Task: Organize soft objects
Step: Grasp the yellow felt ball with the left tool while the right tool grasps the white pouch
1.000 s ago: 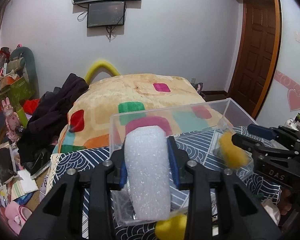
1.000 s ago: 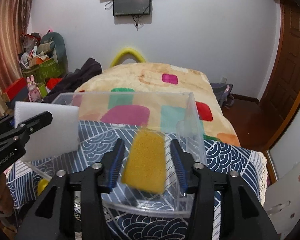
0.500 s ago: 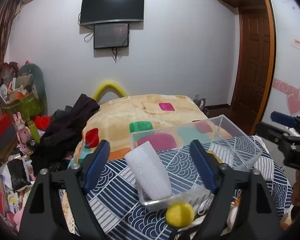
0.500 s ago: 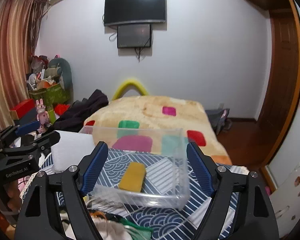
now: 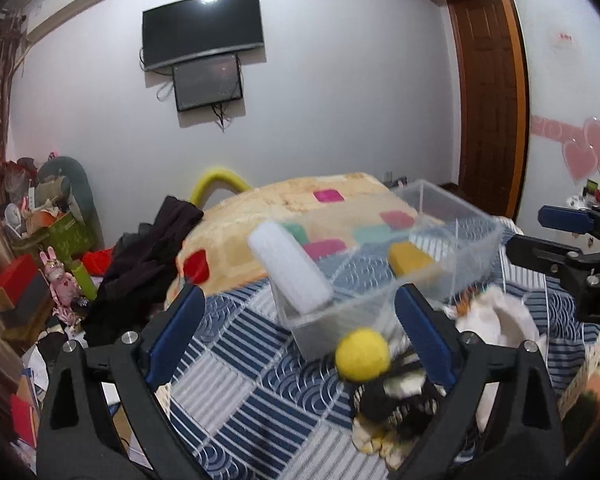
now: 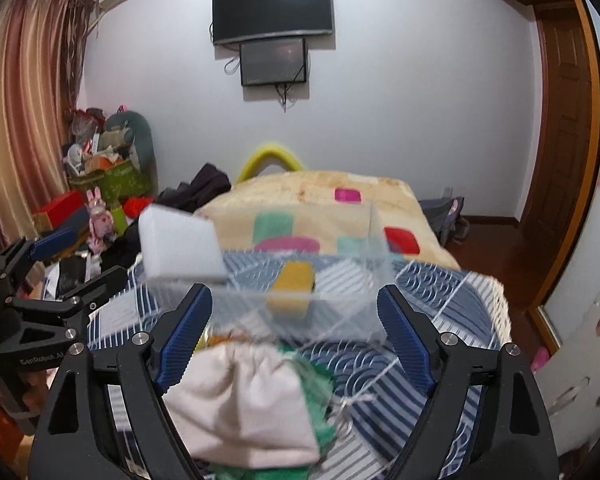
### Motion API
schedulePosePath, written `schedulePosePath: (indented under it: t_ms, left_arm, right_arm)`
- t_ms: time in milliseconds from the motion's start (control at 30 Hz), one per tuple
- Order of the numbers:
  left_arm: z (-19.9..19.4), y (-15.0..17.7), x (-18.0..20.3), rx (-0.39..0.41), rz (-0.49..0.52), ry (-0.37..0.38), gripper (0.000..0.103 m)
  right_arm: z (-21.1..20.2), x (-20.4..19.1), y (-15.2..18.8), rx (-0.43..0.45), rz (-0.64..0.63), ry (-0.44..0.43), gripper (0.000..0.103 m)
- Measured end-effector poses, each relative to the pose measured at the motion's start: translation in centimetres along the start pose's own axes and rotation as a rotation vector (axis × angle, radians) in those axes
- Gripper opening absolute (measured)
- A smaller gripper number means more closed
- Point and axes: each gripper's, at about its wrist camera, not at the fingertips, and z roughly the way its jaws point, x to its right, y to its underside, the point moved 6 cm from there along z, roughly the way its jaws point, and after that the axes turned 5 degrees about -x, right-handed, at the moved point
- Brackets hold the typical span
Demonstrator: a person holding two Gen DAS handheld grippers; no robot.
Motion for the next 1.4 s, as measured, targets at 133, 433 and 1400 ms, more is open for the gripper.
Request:
schedulePosePath:
  t_ms: [133,433,1400]
  left_arm:
    - [0.5,2.0,0.2,-0.050,-0.035,0.052,0.097]
    - [2.4,4.2,1.0,-0.133,-0.073,0.112,0.075]
    - [7.3,5.0,3.3,-0.258,-0.094,0.151,0.042]
  right_arm:
    - [0.5,-0.8,1.7,-0.036,0.019,-0.008,0.083]
    - [1.8,-2.6,4.8,-0.115,-0.011,-0.042,0.072]
    - [-1.8,0.5,3.2,-0.009,0.040,-0.014,0.012]
